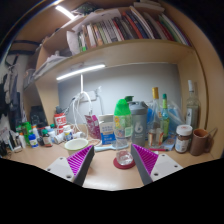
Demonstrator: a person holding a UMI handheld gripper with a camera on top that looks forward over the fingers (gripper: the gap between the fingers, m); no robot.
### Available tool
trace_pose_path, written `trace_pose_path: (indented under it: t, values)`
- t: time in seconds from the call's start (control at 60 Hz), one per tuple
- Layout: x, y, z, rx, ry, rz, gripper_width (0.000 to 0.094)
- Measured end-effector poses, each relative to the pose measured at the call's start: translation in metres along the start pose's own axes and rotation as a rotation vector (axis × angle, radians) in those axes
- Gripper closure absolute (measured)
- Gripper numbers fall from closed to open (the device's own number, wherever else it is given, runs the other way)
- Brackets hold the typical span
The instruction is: Pour water
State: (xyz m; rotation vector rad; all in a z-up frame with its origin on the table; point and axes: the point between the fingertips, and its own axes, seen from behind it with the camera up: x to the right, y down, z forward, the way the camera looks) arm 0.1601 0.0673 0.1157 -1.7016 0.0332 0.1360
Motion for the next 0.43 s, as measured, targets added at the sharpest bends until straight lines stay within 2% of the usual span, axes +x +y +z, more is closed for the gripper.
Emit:
trace_pose_path:
  t: [0.133,0.433]
  values:
    - [-0.023,0.005,-0.078,-0.012,-0.011,-0.038,0.0116]
    - [-0.066,0.020,-0.222,0.046,-0.067,-0.095,0.0122]
